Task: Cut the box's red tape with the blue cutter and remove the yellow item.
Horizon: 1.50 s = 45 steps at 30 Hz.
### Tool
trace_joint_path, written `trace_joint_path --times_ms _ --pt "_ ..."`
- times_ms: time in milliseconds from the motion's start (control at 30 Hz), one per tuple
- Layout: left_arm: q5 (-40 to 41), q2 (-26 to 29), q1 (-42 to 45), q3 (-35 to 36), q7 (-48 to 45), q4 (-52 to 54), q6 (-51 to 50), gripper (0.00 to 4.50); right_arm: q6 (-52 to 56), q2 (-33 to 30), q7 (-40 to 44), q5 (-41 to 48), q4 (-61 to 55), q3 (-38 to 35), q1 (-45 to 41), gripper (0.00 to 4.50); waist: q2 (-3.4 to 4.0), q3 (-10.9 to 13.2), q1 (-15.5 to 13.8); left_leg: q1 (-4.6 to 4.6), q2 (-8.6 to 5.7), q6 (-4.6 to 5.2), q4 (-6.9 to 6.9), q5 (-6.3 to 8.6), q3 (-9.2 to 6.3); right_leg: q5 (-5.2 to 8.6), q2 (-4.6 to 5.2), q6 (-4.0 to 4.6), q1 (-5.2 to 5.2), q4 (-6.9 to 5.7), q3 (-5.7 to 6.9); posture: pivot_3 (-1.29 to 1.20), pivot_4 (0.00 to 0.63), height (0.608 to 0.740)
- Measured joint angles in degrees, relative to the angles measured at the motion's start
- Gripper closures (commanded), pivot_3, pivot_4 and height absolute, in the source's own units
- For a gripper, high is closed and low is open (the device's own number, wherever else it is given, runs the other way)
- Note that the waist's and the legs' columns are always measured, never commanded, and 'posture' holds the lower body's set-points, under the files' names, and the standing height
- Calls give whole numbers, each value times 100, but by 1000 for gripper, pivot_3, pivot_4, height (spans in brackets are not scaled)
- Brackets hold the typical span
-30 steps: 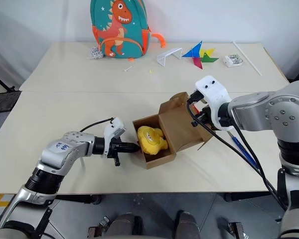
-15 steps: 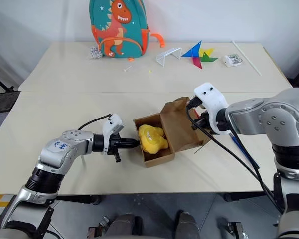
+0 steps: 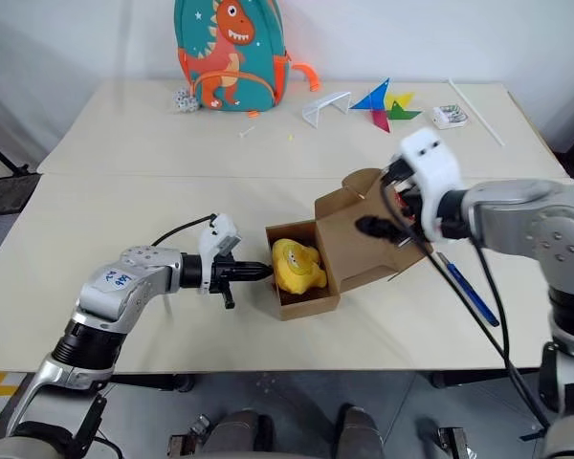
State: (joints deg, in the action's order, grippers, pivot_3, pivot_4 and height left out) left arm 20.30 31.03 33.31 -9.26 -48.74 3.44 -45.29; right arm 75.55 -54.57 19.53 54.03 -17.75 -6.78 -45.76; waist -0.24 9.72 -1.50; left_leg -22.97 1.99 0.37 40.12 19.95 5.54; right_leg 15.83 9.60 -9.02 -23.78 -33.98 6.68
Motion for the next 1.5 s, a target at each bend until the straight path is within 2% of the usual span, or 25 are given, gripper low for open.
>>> trace_joint_path --times_ms 200,233,300,333,367,467,567,733,800,833,867,1000,1100,1233,1367,1500 --pt "-38 181 -108 322 -218 -314 949 4500 -939 218 752 100 254 -1404 722 36 0 0 10 6 0 0 -3 0 4 0 0 0 1 -3 0 0 150 740" --pt "34 287 -217 532 -382 -378 1220 4500 -1600 320 1346 30 248 -1723 1117 36 -5 2 11 7 1 0 -9 0 4 0 -1 0 1 2 3 0 150 740" --pt "73 571 -394 922 -569 -512 1596 4500 -2311 398 2028 -68 264 -2093 1533 36 1 8 28 8 1 0 -10 0 14 0 0 0 -1 5 1 0 150 740" --pt "79 731 -500 1148 -697 -614 1964 4117 -2645 413 2440 -75 251 -2255 1754 0 1 8 30 16 1 -1 -11 0 14 0 0 -1 4 3 1 0 150 740" --pt "60 875 -597 1301 -782 -716 2215 3953 -2824 412 2709 -87 234 -2321 1897 0 1 8 33 26 1 -1 -13 1 14 0 0 -1 11 3 1 0 150 740" --pt "-29 1849 -1275 1680 -1701 -1483 3242 3065 -3886 456 3670 -521 -190 -2258 2842 0 -1 7 71 70 5 -5 -41 4 35 0 -1 0 29 1 -3 0 150 740" --pt "-13 2351 -1680 2029 -2254 -2132 3449 2179 -4737 856 3973 -969 -422 -2126 3374 0 -3 10 108 68 8 -3 -30 6 45 0 0 0 29 0 -8 0 150 740" --pt "125 2577 -1736 2361 -2609 -2208 3577 763 -5743 1364 4487 -1160 -779 -1846 4087 0 -5 11 -7 70 11 2 -12 9 41 0 1 1 35 -11 -10 0 150 740" --pt "232 2622 -1738 2415 -2657 -2090 3424 215 -5751 1366 4700 -1061 -832 -1804 4507 0 -5 11 -6 69 11 2 -13 9 42 -1 1 1 33 -14 -11 0 150 740" --pt "272 2635 -1739 2416 -2677 -1941 3330 23 -5716 1340 4771 -971 -883 -1805 4633 0 -5 11 3 70 11 2 -12 10 43 -1 1 2 33 -14 -11 0 150 740" --pt "315 2644 -1731 2411 -2710 -1772 3251 23 -5652 1281 4822 -891 -956 -1805 4698 0 -4 11 15 72 11 2 -12 9 46 -1 1 1 33 -15 -14 0 150 740" --pt "351 2823 -1192 1845 -2844 -888 2445 23 -5244 743 4668 -353 -1398 -1961 4603 0 -4 12 20 80 12 3 -6 9 46 -2 0 5 34 -28 -22 0 150 740" --pt "232 2699 -173 1030 -2841 -451 1773 23 -4865 227 4465 71 -1535 -2160 4287 0 -6 13 -17 84 11 4 -1 8 47 -2 0 8 36 -36 -25 0 150 740" --pt "-209 1915 1496 -308 -2703 -170 791 23 -4451 -159 4191 449 -1679 -2280 3988 0 -23 16 -113 78 8 4 8 7 46 -2 0 8 36 -39 -25 0 150 740" --pt "-643 1380 2188 -1058 -2534 -262 427 23 -4175 -177 3927 631 -1806 -2267 3996 0 -28 18 -45 77 8 2 -6 9 51 -2 -1 7 27 -29 -24 0 150 740" --pt "-1217 624 2757 -1796 -2397 -489 622 23 -3889 -308 3583 728 -1965 -2146 3985 0 -33 21 -50 70 7 4 -1 10 51 -2 -1 6 32 -13 -23 0 150 740"
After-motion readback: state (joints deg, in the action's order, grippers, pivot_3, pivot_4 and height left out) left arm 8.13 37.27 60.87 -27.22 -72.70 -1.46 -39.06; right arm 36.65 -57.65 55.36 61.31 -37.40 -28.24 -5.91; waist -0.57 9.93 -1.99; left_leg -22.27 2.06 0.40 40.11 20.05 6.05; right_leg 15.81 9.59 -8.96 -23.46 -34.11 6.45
